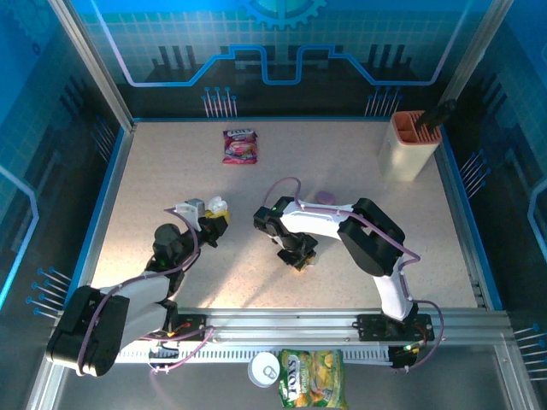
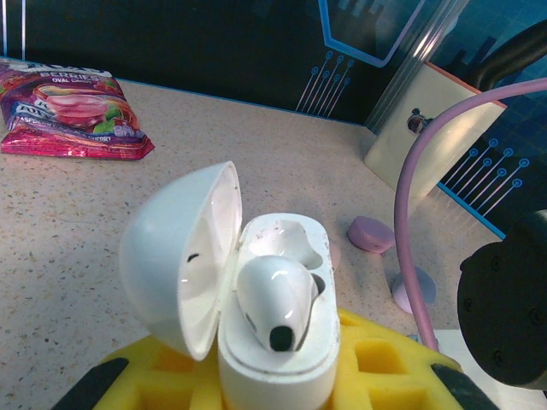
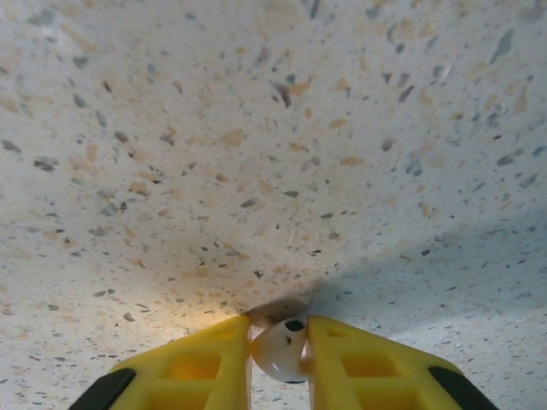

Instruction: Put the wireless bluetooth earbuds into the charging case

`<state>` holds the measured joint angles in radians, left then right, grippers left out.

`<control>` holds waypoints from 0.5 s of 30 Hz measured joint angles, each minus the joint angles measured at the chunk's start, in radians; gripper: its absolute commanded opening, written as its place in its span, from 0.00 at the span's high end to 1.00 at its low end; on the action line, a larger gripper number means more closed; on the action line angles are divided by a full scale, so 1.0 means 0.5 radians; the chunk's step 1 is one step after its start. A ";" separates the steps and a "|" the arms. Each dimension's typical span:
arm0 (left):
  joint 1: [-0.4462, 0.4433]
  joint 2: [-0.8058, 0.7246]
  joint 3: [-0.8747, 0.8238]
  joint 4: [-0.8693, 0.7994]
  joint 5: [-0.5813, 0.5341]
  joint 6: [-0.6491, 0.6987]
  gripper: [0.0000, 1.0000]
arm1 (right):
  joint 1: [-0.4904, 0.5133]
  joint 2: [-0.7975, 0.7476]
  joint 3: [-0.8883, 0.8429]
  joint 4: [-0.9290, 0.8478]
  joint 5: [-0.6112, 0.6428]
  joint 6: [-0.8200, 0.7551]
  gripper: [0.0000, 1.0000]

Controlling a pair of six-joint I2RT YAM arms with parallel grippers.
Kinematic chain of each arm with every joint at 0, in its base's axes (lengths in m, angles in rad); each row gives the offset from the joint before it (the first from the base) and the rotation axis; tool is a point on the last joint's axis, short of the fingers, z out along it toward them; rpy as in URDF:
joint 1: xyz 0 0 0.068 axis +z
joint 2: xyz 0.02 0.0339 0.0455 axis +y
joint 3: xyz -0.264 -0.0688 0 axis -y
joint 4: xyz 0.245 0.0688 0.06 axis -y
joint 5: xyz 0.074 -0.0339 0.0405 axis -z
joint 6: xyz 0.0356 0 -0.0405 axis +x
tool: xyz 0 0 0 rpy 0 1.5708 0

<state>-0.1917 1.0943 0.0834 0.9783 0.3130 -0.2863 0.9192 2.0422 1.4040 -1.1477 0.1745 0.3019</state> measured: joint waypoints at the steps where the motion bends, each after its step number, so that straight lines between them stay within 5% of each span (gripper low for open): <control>1: 0.000 0.000 0.000 0.001 0.000 -0.001 0.93 | 0.000 -0.001 -0.002 0.002 0.001 0.000 0.82; 15: -0.108 0.002 0.018 0.016 -0.060 0.069 0.97 | -0.172 -0.563 -0.392 0.442 -0.045 0.079 0.83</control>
<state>-0.2459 1.0954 0.0921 0.9863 0.2829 -0.2520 0.8330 1.7607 1.2079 -0.9268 0.1520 0.3412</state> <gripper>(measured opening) 0.213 0.177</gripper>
